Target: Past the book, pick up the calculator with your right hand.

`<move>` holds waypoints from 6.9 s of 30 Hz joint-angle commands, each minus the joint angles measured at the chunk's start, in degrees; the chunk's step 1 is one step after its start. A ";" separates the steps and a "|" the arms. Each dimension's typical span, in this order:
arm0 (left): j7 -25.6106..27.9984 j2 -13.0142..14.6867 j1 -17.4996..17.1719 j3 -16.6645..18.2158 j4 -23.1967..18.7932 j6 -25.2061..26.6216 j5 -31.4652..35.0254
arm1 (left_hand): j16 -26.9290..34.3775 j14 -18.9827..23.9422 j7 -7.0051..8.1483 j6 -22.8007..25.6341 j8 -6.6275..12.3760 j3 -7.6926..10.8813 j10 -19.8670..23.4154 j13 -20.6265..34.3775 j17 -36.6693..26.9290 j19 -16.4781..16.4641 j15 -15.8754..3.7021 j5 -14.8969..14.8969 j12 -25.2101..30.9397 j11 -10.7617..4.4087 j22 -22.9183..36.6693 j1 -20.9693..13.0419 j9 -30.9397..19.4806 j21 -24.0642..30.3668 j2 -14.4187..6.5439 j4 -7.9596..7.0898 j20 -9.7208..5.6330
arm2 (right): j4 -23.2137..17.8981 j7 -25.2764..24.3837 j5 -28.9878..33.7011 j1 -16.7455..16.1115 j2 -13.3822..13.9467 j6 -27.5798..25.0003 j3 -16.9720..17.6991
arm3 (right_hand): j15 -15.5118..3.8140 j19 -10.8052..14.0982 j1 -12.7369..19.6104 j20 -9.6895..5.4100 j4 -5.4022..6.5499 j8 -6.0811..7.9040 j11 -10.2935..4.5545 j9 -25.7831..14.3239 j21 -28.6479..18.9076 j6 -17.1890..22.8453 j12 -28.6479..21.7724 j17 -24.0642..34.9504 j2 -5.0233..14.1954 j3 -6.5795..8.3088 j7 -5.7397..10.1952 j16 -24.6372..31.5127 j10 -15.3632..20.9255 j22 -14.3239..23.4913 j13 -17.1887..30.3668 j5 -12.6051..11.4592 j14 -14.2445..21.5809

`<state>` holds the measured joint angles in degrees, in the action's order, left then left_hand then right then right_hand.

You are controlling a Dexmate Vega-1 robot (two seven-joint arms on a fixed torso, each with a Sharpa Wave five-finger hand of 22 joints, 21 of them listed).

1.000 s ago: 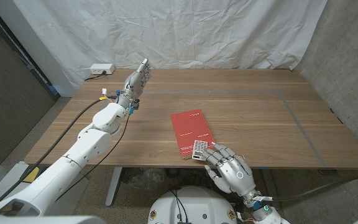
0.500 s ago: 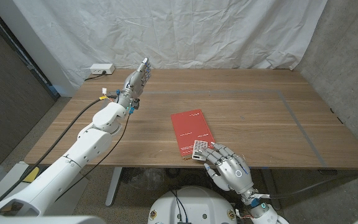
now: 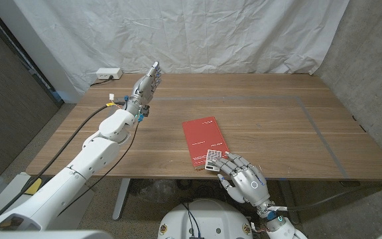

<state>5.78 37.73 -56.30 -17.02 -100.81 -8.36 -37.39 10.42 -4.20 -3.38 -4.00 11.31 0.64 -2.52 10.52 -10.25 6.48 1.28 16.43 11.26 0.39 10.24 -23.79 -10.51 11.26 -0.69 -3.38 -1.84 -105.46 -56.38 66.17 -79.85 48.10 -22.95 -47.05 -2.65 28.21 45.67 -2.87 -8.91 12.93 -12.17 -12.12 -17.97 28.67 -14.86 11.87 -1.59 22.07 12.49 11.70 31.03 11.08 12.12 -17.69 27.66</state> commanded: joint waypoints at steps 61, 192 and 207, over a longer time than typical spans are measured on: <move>-0.80 -0.60 0.95 -0.87 1.81 0.31 0.13 | 0.32 -0.61 0.09 -0.87 -0.18 -0.96 -0.84 0.22 -0.23 0.87 0.16 -0.06 0.13 -0.30 0.36 -0.82 -0.27 0.40 -0.46 -0.32 -1.50 | 7.78 -5.46 -2.58 6.31 -3.87 2.74 -4.86 | -9.29 2.14 1.59 -6.90 0.51 1.99 -0.12 -0.91 -0.57 3.87 -1.66 0.72 0.89 0.30 0.23 0.77 3.49 0.33 0.64 -0.35 3.28; 6.20 -2.42 -0.25 0.62 -0.53 0.65 1.30 | 0.31 -0.91 0.10 -0.92 0.00 -1.85 -0.98 0.22 -0.21 1.37 0.04 -0.26 0.23 -0.37 0.36 -1.68 -0.27 0.42 -1.17 -0.21 -1.50 | -3.89 -5.14 -8.14 3.76 3.60 10.28 7.40 | -10.09 8.54 8.31 -8.81 1.24 6.02 0.40 -1.00 -8.18 25.48 1.35 2.21 9.16 -1.71 0.26 0.89 22.08 2.54 -0.20 7.22 18.86; 6.78 -1.78 -0.95 0.93 -1.41 0.38 2.98 | 0.34 -0.80 0.38 -0.60 0.11 -1.77 -0.54 0.21 -0.17 1.33 -0.43 -0.30 0.39 -0.47 0.35 -2.16 -0.26 0.45 -1.46 -0.02 -1.85 | -4.36 -4.17 -10.66 4.64 6.84 16.70 11.45 | -10.11 8.06 8.84 -8.79 1.34 5.69 0.39 -1.12 -9.77 25.44 1.63 2.35 9.22 -2.07 0.26 0.79 21.97 2.43 -0.12 7.19 19.01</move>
<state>12.66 35.20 -56.79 -16.55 -101.76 -7.57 -35.31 10.42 -4.90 -2.97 -4.81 10.87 -0.94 -3.33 10.52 -10.25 7.51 0.99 16.43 11.26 -0.01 10.38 -25.30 -10.51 11.26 -2.20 -3.37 -1.84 -108.84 -61.32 56.76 -75.88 52.44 -9.69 -39.05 -5.32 36.49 53.89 -3.58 -7.64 18.80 -11.68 -13.06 -27.16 50.83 -13.42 13.99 7.55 20.14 12.29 12.48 52.82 13.46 11.88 -10.52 46.07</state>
